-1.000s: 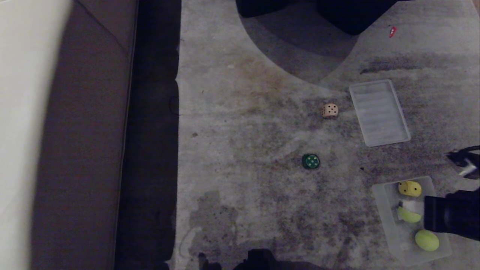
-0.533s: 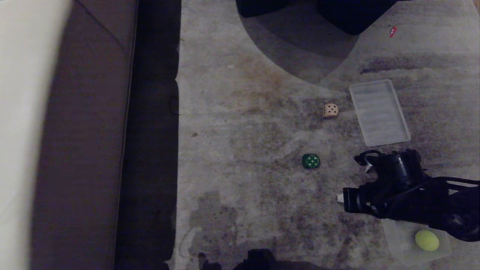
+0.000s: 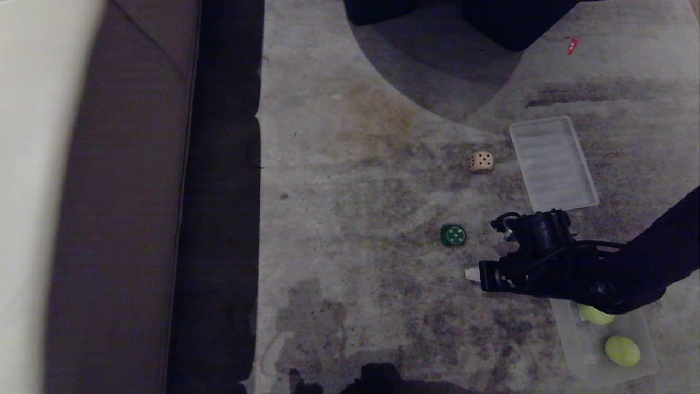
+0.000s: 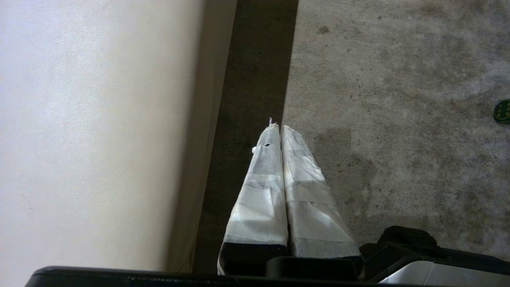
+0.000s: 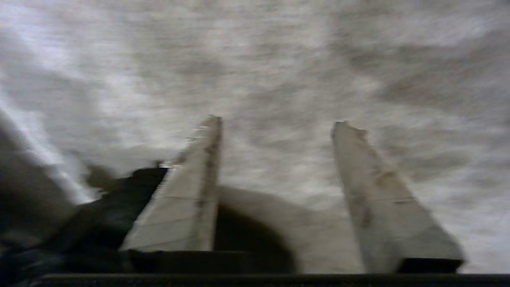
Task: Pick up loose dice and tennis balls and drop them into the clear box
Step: Pick up toys out of the box
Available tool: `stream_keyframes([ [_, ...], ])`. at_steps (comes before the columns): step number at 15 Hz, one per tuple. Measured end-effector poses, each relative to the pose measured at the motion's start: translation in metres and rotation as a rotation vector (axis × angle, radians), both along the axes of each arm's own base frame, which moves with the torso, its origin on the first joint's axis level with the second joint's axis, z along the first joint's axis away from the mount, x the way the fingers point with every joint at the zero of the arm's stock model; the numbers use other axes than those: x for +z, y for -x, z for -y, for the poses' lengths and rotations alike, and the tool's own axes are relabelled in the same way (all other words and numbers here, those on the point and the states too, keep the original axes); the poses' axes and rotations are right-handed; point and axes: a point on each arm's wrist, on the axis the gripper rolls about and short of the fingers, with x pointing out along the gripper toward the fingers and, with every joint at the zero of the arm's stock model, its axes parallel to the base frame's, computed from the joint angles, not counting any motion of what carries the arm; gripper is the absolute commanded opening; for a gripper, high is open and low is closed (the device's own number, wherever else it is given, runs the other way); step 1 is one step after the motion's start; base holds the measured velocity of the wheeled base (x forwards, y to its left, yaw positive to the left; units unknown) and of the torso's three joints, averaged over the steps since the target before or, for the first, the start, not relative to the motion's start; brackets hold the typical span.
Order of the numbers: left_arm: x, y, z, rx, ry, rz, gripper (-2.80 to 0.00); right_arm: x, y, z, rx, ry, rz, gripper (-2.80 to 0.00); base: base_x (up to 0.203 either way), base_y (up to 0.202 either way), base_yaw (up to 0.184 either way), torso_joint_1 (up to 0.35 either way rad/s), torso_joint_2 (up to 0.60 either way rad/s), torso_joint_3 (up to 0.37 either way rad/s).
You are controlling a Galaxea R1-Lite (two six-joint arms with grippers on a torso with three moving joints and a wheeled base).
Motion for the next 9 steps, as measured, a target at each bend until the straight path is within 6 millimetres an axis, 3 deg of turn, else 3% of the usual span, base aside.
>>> stream_keyframes([
  [4, 0.000, 0.000, 0.000, 0.000, 0.000, 0.000, -2.80, -0.011, -0.023, 0.008, -0.035, 0.062, 0.014, 0.00, 0.000, 0.000, 0.000, 0.000, 0.00, 0.000],
  [9, 0.000, 0.000, 0.000, 0.000, 0.000, 0.000, -2.80, -0.020, -0.059, 0.002, -0.045, 0.040, 0.058, 0.00, 0.000, 0.000, 0.000, 0.000, 0.00, 0.000],
])
